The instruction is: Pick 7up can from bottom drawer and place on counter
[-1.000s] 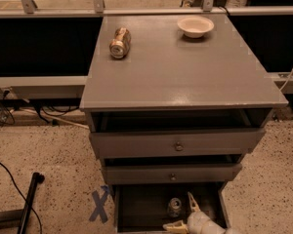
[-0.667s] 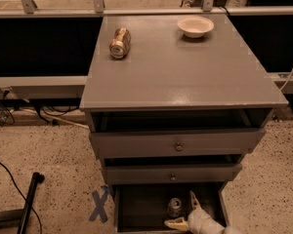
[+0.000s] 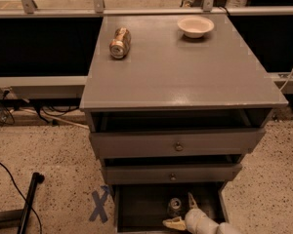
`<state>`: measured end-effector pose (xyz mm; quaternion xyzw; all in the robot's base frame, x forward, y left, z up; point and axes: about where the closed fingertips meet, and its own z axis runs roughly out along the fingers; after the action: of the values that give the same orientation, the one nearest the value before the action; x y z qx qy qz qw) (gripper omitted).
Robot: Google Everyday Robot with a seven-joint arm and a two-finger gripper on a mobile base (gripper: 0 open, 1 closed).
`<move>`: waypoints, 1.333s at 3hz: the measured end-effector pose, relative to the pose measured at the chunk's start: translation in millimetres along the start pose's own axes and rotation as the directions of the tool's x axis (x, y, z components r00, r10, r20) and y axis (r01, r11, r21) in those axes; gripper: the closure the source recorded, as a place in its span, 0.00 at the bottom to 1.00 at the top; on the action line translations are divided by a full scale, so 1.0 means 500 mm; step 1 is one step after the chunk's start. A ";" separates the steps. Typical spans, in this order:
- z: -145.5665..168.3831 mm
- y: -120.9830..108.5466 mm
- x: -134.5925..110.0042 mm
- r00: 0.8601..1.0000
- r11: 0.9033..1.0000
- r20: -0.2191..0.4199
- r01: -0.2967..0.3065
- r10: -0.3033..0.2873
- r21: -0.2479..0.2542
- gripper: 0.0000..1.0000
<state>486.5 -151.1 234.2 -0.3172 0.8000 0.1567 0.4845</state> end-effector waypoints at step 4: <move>0.042 -0.011 0.082 0.997 0.997 -0.031 -0.074 0.073 -0.008 0.75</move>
Offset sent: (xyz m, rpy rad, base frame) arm 0.0159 -0.0107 -0.0441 -0.0125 0.0929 -0.0490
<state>490.8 -158.3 188.7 -0.2922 0.8178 0.1733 0.4645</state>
